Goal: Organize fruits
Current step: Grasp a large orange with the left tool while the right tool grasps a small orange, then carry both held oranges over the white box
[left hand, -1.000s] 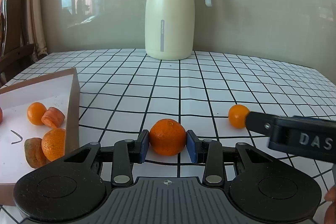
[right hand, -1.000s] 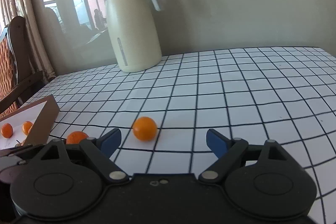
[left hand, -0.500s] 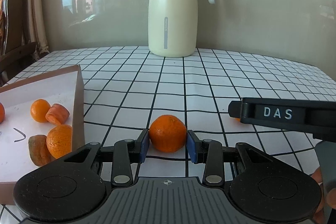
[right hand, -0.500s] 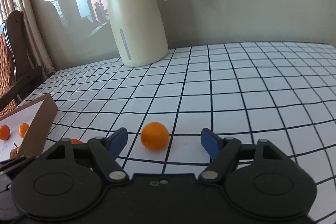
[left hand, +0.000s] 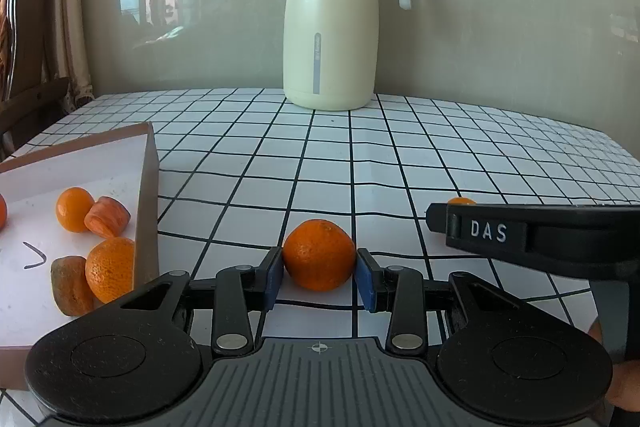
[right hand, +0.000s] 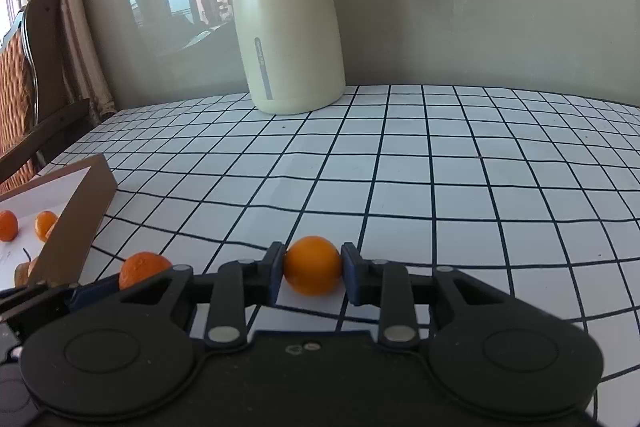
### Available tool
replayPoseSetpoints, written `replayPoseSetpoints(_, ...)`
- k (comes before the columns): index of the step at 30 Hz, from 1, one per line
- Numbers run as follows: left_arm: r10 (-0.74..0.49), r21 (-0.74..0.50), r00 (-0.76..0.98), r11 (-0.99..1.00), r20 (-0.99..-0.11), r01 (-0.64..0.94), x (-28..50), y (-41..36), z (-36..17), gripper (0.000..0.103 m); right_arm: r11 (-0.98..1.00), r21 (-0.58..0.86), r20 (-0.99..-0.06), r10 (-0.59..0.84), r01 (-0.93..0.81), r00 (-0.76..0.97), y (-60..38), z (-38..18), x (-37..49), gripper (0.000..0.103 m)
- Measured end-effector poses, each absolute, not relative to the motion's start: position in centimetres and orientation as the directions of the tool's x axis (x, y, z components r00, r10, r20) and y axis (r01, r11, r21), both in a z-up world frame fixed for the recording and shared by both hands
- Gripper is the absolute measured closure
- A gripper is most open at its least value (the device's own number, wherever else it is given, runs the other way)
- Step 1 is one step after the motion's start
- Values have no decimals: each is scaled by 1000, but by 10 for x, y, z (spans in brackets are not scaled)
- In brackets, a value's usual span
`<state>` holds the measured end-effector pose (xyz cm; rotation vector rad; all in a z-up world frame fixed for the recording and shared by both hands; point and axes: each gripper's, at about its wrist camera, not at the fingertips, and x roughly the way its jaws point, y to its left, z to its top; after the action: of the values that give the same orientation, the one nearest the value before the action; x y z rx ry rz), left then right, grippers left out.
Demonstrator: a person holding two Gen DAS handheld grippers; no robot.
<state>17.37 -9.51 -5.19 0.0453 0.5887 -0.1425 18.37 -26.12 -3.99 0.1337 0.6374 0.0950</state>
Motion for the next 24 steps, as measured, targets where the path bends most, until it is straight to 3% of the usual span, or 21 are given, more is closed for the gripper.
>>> replayPoseSetpoints(24,-165,8,825,980,-541,201,146,-97,-48,65,981,175,-564,170,-84,808,-282,-29,135,81)
